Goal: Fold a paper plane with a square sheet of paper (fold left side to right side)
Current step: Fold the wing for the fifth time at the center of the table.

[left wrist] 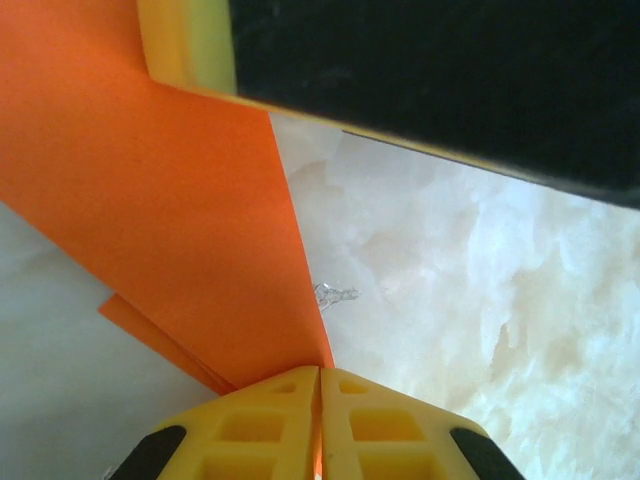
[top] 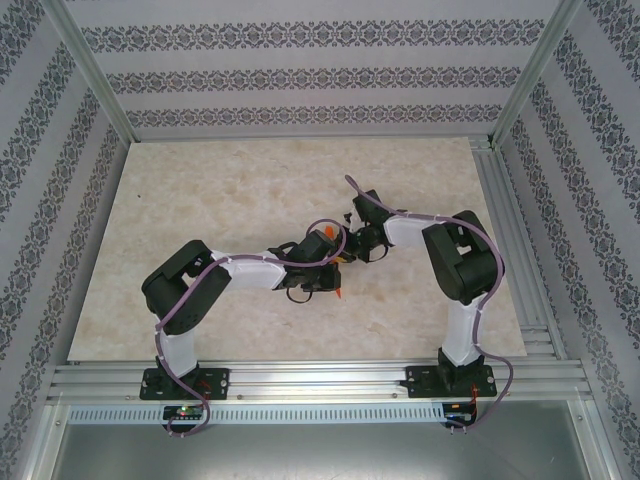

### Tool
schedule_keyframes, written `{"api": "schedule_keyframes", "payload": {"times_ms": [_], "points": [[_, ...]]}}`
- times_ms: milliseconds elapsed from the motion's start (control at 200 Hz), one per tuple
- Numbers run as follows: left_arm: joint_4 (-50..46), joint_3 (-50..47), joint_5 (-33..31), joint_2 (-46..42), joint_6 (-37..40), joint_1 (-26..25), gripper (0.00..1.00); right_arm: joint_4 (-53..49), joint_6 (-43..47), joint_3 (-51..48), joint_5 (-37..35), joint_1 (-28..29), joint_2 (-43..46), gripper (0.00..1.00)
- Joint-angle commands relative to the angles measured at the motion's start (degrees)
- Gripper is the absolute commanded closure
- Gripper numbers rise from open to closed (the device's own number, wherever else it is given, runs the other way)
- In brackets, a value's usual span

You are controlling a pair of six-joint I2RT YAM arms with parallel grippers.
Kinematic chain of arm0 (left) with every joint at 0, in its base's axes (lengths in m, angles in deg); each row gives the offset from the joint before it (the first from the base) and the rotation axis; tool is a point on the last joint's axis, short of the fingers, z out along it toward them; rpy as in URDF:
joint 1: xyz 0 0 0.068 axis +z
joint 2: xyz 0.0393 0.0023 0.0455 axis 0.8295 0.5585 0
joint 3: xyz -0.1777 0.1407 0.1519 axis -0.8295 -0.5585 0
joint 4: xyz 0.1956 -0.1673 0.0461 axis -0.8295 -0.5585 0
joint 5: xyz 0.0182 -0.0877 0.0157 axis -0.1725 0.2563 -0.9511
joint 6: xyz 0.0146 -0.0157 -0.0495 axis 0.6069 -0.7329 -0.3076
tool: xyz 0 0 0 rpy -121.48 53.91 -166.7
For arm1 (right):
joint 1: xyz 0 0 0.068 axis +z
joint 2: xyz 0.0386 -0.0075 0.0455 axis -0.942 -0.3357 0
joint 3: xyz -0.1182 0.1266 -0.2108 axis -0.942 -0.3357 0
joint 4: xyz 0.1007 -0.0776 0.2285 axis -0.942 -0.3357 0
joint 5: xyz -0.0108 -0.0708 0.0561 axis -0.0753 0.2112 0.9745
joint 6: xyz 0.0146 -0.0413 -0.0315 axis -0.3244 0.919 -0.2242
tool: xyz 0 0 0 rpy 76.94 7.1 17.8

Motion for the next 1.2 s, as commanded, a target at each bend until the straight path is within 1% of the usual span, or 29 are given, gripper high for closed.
{"api": "schedule_keyframes", "payload": {"times_ms": [0,515,1194], "points": [[-8.5,-2.7,2.0,4.0,0.2,-2.7,0.88,7.1,1.4,2.9,-8.8,-2.3,-3.4,1.00],[-9.5,-1.9,2.2,4.4,0.7,-2.7,0.88,5.8,2.4,8.8,-8.2,-4.0,-7.1,1.00],[-10.0,-2.0,1.9,3.6,0.8,-2.7,0.89,0.3,4.9,21.0,-7.4,-7.1,-13.6,1.00]]}}
